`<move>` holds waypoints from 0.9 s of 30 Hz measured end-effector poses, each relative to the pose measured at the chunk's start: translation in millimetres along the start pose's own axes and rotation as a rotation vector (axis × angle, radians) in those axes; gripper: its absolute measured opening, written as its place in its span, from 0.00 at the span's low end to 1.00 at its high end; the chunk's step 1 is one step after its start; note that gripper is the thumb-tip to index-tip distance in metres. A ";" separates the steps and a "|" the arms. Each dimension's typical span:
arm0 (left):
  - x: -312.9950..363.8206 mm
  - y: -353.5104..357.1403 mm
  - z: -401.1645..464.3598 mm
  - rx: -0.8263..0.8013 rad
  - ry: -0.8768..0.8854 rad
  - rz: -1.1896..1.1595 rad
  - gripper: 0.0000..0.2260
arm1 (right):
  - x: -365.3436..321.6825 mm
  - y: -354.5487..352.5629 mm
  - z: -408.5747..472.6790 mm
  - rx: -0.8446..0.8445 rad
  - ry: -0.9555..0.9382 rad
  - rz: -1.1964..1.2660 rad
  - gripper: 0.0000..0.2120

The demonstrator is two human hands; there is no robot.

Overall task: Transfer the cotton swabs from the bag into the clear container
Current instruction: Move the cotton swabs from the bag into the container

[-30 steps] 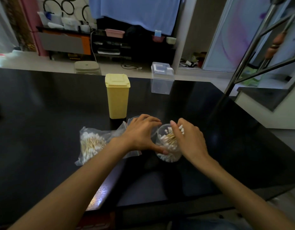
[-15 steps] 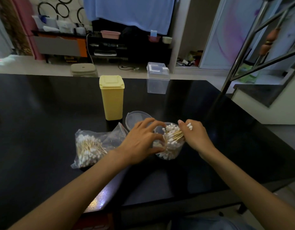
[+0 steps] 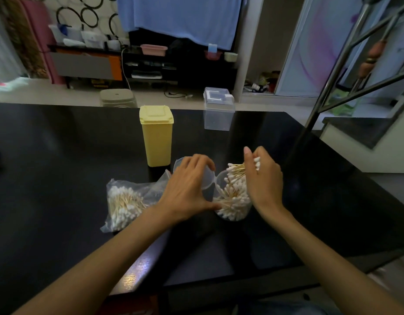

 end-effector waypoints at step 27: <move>-11.5 13.9 22.5 -0.282 -0.138 0.088 0.34 | -11.8 50.6 -15.4 -0.812 -0.543 -0.490 0.17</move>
Point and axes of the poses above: each hand's wrist, its own z-axis towards the middle knuckle, its own y-axis out of the palm, x = y × z, the point moved 6 cm from there along z, towards the middle knuckle, and after that the axes turned 14 degrees about -z, right-handed, at the moved point
